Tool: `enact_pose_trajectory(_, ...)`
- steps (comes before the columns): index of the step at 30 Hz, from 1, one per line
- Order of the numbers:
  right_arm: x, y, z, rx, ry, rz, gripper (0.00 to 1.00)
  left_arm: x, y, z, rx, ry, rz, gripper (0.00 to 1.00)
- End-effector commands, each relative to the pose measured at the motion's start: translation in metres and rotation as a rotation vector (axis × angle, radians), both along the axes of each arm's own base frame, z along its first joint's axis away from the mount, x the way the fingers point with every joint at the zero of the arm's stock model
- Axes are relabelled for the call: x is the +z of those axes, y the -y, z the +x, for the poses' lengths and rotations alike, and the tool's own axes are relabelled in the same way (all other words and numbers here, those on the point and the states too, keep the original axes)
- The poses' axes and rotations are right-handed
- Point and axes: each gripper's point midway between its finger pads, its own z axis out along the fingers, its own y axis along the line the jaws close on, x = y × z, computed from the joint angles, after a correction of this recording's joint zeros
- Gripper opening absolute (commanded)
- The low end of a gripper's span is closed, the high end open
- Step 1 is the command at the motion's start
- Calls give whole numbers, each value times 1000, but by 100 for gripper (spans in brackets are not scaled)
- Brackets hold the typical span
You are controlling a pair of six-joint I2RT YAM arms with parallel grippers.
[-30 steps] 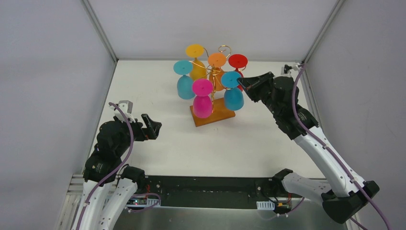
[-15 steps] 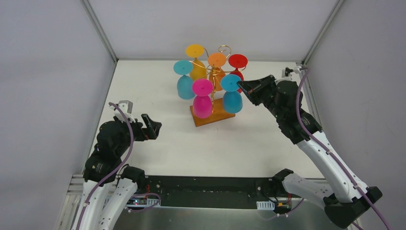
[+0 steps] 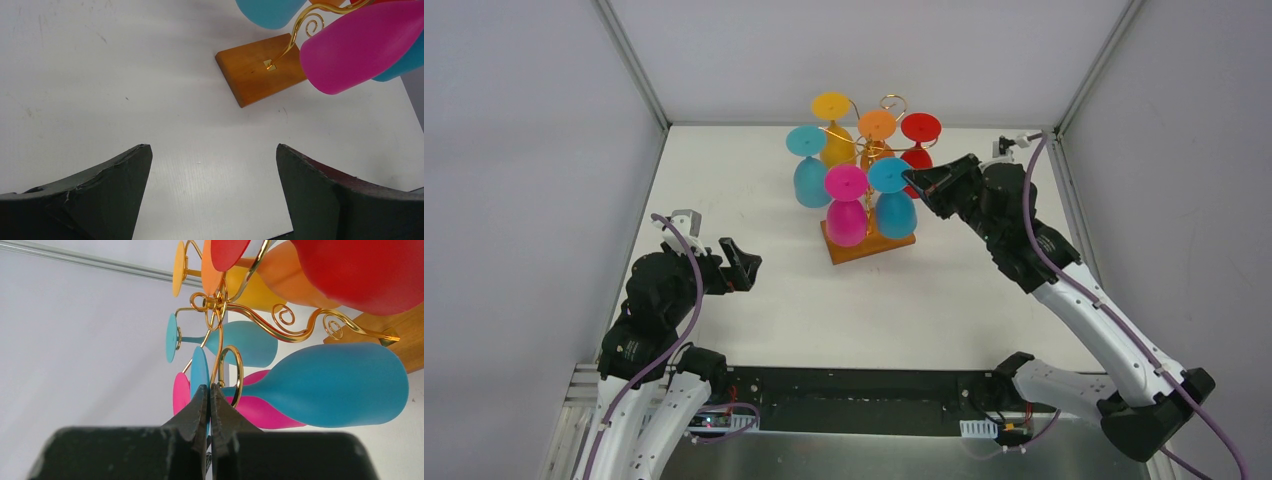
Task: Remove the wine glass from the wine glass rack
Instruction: Pick up the wine glass from the wine rack.
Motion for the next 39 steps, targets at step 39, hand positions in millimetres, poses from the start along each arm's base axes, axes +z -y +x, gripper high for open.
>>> enact_pose_trajectory(39,37,52,28,-245,44,132,0,1,8,-1,-35,-6,-37,99)
